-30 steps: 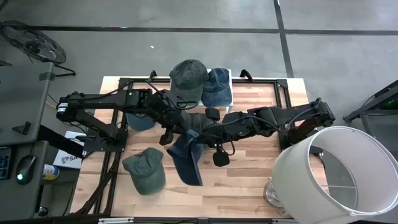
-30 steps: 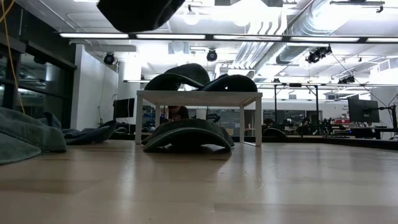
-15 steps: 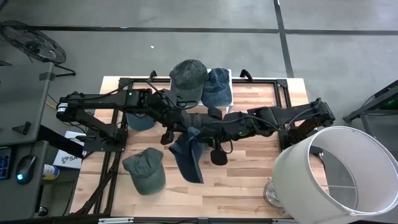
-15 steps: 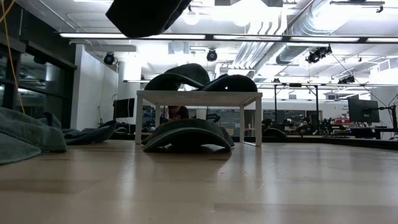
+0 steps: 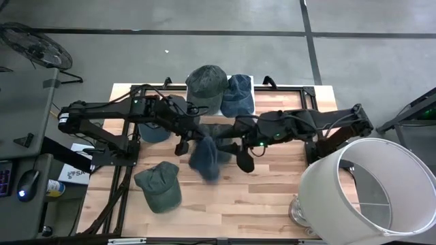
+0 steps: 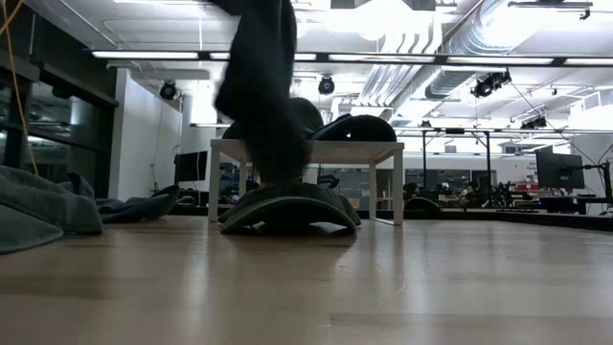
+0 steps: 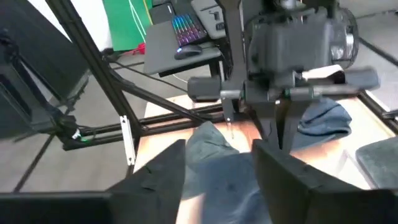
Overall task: Pick & Place hat
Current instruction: Put the bottom blue cap on the shelf
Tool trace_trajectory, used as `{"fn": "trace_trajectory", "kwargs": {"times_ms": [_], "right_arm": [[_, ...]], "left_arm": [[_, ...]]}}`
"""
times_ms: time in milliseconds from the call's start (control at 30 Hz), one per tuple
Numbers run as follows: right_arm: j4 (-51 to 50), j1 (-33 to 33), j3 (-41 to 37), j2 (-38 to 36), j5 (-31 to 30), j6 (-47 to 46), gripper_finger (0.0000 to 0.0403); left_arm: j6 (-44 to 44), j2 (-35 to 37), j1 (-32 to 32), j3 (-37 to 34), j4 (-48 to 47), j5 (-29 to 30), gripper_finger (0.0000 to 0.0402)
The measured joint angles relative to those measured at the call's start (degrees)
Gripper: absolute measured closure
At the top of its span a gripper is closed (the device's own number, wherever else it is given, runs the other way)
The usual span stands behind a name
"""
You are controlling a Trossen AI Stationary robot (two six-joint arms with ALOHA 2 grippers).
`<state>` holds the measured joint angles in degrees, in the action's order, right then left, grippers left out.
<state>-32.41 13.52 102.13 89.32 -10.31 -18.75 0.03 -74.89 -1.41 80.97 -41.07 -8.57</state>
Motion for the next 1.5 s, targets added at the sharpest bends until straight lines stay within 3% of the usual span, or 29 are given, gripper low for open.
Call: {"fn": "trace_trajectory", "kwargs": {"times_ms": [167,300,567,767,933,1367,1500], "right_arm": [[-2.93,0.0,0.02,-0.66,-0.58,-2.27,0.0174],[-3.23,0.0,-1.4,-0.18,-3.03,-1.33,0.0161],[0.5,0.0,-8.1,0.0,-5.76,-0.5,0.016],[5.71,-0.56,-13.06,-0.05,-3.94,-2.78,0.016],[14.62,-1.52,-17.47,-0.19,1.31,-5.19,0.016],[26.06,-1.64,-24.64,-0.14,2.48,-5.28,0.0161],[26.76,-1.64,-26.06,-0.14,3.92,-5.34,0.0182]], "left_arm": [[0.86,1.68,0.33,0.02,3.34,0.32,0.0401],[1.43,2.36,0.83,0.06,6.85,-2.16,0.0402],[2.61,2.79,1.22,0.0,7.92,-3.47,0.0401],[2.99,2.79,3.08,0.0,8.11,-4.04,0.0401],[2.95,2.79,4.5,0.0,8.15,-3.32,0.0401],[1.45,2.77,6.77,0.0,8.27,-3.03,0.0401],[1.25,2.77,6.84,0.0,9.07,-3.27,0.0401]]}}
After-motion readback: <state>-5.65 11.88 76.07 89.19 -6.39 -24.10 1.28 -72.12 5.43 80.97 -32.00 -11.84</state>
